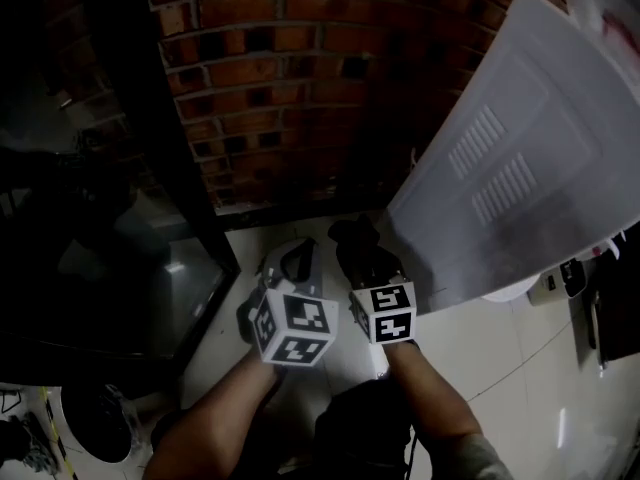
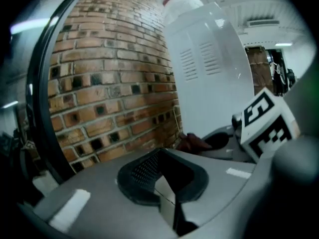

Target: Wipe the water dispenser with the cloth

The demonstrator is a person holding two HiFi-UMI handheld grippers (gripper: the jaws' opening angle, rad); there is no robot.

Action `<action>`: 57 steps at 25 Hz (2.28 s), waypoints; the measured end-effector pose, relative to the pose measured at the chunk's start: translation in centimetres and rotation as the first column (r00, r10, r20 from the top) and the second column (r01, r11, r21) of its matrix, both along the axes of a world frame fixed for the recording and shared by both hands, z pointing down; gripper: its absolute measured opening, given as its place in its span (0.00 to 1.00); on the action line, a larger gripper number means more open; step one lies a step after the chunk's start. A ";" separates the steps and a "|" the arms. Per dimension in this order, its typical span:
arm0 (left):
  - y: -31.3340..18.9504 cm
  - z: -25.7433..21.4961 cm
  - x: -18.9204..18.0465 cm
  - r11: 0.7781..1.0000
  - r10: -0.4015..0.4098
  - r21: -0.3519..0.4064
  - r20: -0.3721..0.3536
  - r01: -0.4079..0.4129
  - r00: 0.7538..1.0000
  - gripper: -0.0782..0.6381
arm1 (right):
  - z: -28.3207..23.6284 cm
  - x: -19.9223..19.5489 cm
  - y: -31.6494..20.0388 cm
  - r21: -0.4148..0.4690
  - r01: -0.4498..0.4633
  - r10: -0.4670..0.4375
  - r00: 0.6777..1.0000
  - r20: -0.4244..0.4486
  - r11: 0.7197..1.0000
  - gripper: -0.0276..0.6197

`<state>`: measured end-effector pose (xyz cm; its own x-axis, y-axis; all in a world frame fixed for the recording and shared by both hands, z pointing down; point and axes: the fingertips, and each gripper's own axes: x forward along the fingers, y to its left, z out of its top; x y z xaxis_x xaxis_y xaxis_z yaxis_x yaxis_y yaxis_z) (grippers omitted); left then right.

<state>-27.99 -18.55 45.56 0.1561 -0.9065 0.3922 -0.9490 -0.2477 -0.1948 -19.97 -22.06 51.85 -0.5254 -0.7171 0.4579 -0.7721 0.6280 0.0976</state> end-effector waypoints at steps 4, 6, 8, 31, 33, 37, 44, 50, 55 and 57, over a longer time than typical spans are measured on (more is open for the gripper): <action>-0.6 -7.2 0.4 0.987 0.015 0.163 -0.027 -0.011 1.000 0.11 | -12.2 1.0 -0.7 0.219 -0.052 0.042 0.998 0.053 0.974 0.17; 0.0 -10.8 -0.5 0.971 -0.011 0.236 -0.077 0.028 0.997 0.11 | -17.5 1.5 -0.6 0.302 -0.090 0.067 0.994 0.087 0.949 0.17; 0.9 -14.1 -1.2 0.952 -0.029 0.299 -0.131 0.067 0.991 0.11 | -22.4 2.0 -0.6 0.379 -0.139 0.096 0.987 0.130 0.915 0.17; 3.2 -24.8 -3.1 0.867 0.028 0.492 -0.206 0.079 0.978 0.11 | -47.7 5.6 -6.9 0.578 -0.502 0.338 0.864 0.373 0.643 0.17; 2.9 -23.8 -2.7 0.881 0.035 0.469 -0.201 0.065 0.979 0.11 | -47.4 6.0 -7.3 0.567 -0.522 0.368 0.852 0.372 0.637 0.17; 2.9 -22.6 -1.9 0.896 0.047 0.442 -0.183 0.039 0.982 0.11 | -45.5 7.0 -7.8 0.522 -0.558 0.406 0.829 0.386 0.645 0.17; 2.3 -19.5 -1.7 0.925 0.031 0.377 -0.197 0.047 0.980 0.11 | -39.9 7.7 -7.7 0.454 -0.570 0.420 0.818 0.393 0.685 0.17; 2.0 -16.6 -1.9 0.946 -0.017 0.316 -0.190 0.078 0.982 0.11 | -31.3 8.7 -7.6 0.355 -0.578 0.451 0.807 0.381 0.735 0.17; 1.4 -14.7 -1.6 0.953 -0.026 0.293 -0.170 0.076 0.985 0.11 | -23.2 9.3 -7.5 0.303 -0.574 0.498 0.815 0.296 0.760 0.17; 1.0 -13.5 -1.8 0.960 -0.036 0.267 -0.165 0.080 0.986 0.11 | -20.2 9.1 -7.6 0.294 -0.561 0.507 0.827 0.242 0.774 0.17</action>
